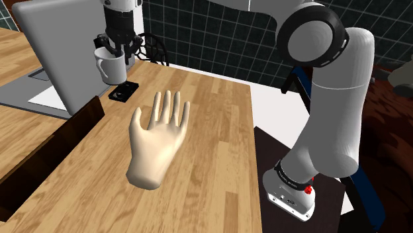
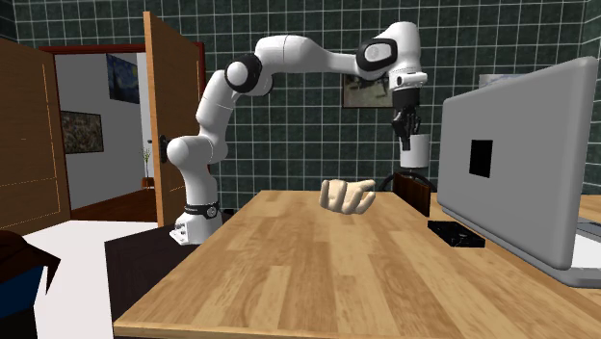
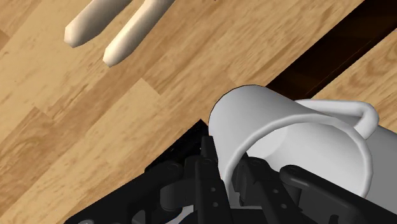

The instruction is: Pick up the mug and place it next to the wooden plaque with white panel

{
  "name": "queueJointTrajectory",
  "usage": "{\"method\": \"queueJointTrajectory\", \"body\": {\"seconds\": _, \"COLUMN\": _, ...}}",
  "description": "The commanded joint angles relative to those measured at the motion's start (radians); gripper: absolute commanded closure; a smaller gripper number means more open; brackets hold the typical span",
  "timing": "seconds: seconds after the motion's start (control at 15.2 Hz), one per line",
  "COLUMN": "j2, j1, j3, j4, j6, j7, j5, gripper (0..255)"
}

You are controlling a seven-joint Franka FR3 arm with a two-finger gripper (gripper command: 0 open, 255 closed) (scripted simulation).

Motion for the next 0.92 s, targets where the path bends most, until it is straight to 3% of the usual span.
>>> {"method": "queueJointTrajectory", "body": {"seconds": 0.0, "j2": 0.007, "j1": 0.003, "j3": 0.0, "j4": -0.01, "j6": 0.018, "j7": 0.005, "j5": -0.002, "gripper": 255}}
{"method": "queueJointTrajectory", "body": {"seconds": 0.86, "j2": 0.009, "j1": -0.001, "j3": -0.001, "j4": -0.182, "j6": 0.192, "j7": 0.004, "j5": -0.002, "gripper": 255}}
